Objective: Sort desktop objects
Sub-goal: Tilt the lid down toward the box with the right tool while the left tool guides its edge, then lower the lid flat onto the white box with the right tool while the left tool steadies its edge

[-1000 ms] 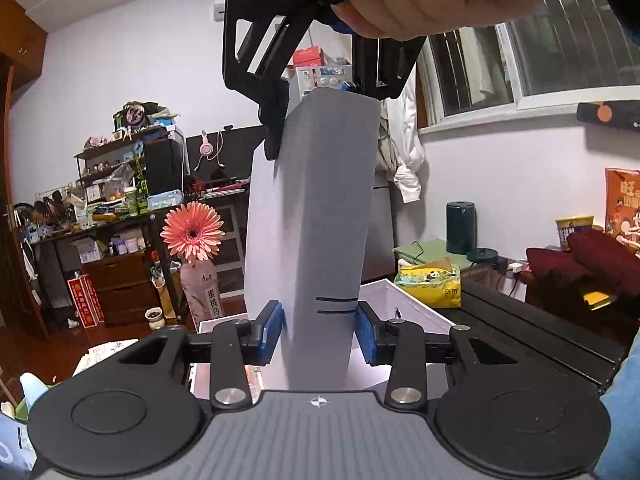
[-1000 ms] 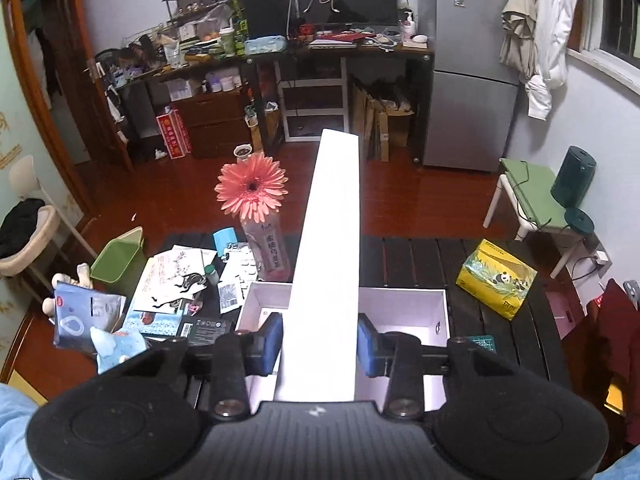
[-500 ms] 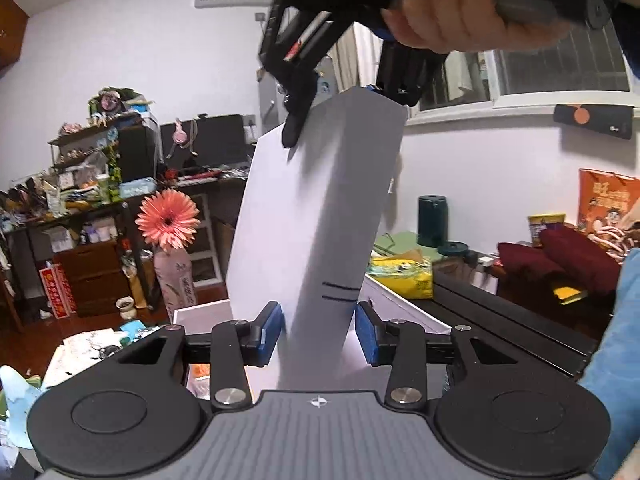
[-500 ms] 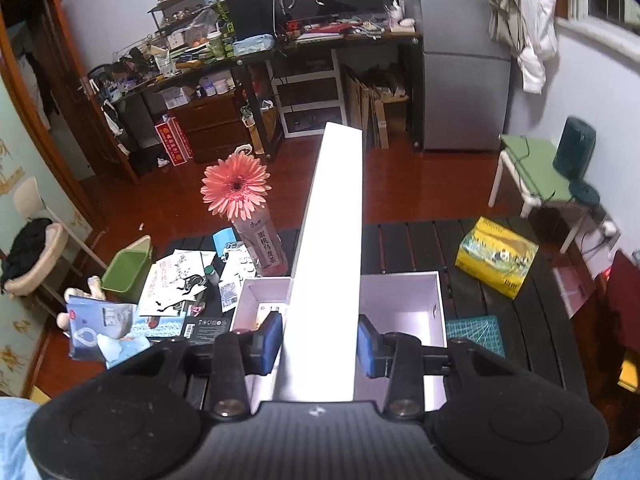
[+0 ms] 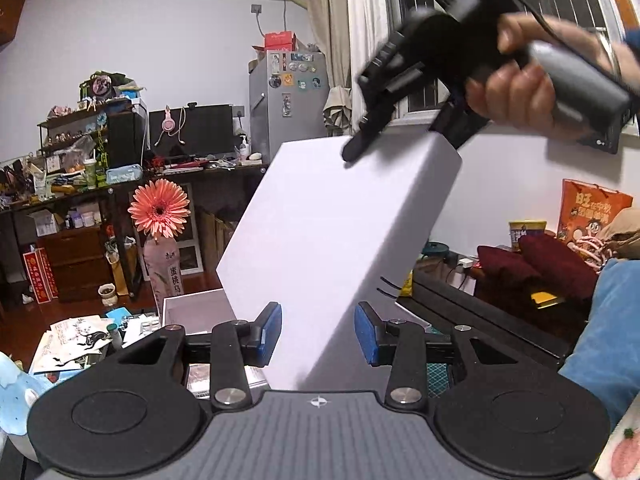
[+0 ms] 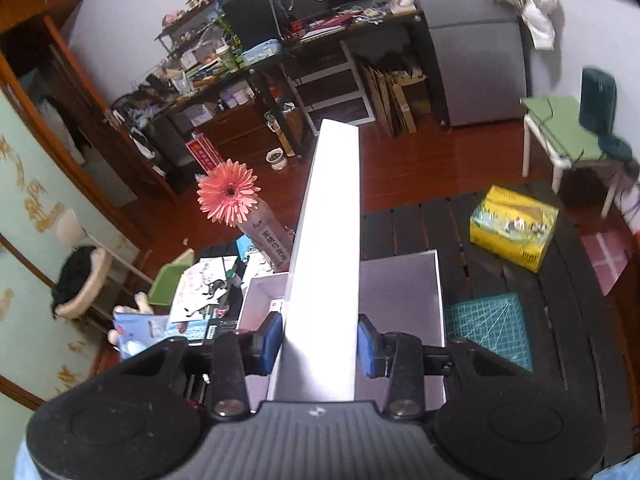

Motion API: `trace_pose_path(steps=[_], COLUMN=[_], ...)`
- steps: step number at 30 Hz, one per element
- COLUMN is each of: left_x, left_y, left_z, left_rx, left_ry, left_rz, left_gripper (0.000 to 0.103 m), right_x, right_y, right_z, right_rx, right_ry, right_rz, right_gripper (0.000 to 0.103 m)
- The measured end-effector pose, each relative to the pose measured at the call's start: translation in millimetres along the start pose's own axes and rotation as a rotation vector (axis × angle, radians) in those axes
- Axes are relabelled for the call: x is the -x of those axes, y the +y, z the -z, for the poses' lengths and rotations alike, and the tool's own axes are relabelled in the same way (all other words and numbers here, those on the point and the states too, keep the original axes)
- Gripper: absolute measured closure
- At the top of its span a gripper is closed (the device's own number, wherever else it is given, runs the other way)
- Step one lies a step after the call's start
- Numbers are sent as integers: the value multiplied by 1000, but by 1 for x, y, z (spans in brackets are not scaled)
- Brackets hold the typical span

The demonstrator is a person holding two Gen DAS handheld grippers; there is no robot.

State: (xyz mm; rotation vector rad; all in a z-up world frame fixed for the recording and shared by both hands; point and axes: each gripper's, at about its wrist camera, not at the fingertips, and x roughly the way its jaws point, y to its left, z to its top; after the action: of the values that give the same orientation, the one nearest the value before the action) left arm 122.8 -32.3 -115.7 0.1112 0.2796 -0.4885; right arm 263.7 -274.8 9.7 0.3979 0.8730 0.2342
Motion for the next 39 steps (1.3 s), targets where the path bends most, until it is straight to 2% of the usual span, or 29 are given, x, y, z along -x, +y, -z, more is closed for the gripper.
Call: trace_pose_path(steps=[6,12,15,21,28,39], left_x=[3,0,-8,-30,-41,-33], left_y=[7,36,50,62,78,82], left_z=[-1,2,6,21,30,26], left_rx=[26,196,273,387,544,563], left_ry=[9,55,101,221,255,252], left_rz=[-4,-25,-32,30,103,105], left_gripper=[63,63,63,63,63,64], right_x=[-1,-4,-6,-7,-11,-25], right_y=[-36,-61,-74,-88,-104,-113], right_z=[7,14,17,22,28,39], right_rx=[-80,-113,-146,-165,-211,-253], right_ry=[7,18,20,29,31,46], right_rz=[-66,-128,-151,-176,-217,-272], right_gripper=[66,65,65,65,65,64])
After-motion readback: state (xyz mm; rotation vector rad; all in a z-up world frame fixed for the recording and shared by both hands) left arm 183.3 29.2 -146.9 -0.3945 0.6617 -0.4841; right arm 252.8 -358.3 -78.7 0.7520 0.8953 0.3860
